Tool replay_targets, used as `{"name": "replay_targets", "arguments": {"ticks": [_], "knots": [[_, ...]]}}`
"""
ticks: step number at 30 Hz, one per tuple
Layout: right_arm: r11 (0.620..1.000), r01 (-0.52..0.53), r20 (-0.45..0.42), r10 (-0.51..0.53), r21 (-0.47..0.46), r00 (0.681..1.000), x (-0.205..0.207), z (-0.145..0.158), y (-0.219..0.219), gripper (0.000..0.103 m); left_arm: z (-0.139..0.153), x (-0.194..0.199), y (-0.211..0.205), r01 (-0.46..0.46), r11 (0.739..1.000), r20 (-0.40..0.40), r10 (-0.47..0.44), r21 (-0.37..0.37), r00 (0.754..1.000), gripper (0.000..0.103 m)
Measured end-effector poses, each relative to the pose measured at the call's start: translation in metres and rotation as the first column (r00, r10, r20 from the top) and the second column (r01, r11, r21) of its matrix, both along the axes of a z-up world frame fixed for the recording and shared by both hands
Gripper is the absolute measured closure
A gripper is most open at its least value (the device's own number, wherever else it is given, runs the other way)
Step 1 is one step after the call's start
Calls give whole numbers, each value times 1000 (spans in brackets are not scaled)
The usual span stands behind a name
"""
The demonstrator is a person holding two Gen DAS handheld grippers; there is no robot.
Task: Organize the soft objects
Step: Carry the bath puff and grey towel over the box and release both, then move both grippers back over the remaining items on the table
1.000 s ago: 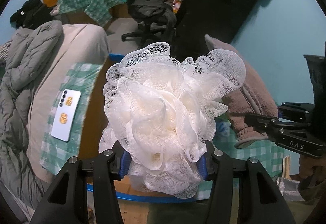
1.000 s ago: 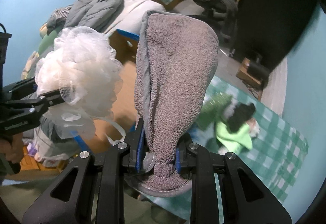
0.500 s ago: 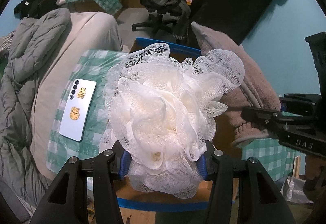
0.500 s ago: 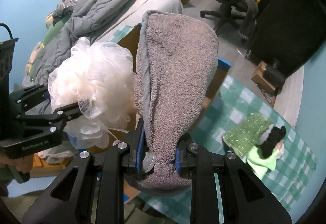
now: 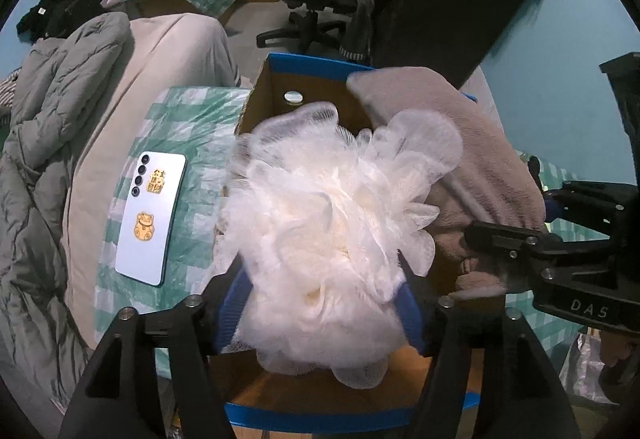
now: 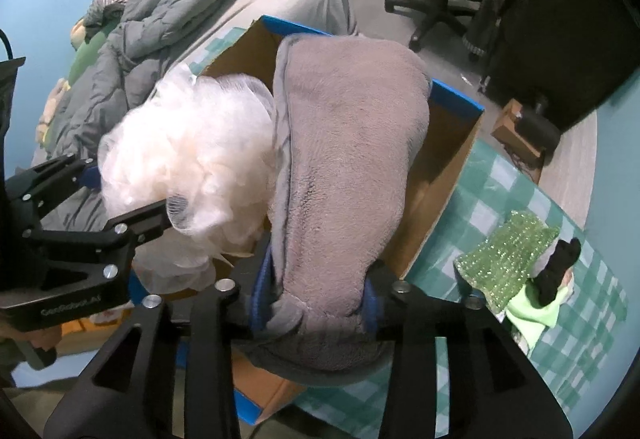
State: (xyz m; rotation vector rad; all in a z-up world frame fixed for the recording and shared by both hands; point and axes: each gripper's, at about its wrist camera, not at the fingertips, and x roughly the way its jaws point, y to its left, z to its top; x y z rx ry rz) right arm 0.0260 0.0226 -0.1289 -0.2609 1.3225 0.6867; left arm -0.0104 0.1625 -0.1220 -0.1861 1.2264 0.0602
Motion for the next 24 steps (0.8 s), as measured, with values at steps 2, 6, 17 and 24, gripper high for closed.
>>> {"name": "replay_targets", "arguments": {"ticks": [2, 6, 17, 24], "knots": [[1000, 7, 8, -7, -1, 1000, -2, 2, -2, 58, 2, -2, 0, -1, 1000, -5, 1, 15, 1000, 27], [999, 32, 14, -32, 8, 999, -3, 8, -9, 48, 8, -8, 4, -14, 999, 5, 14, 44, 1000, 23], [998, 53, 43, -54, 28, 998, -9, 26, -36, 38, 27, -20, -10, -58, 998, 24, 57, 29, 998, 23], [994, 104, 48, -105, 27, 993, -9, 33, -71, 38, 36, -20, -44, -13, 1000, 32, 12, 15, 999, 23]]}}
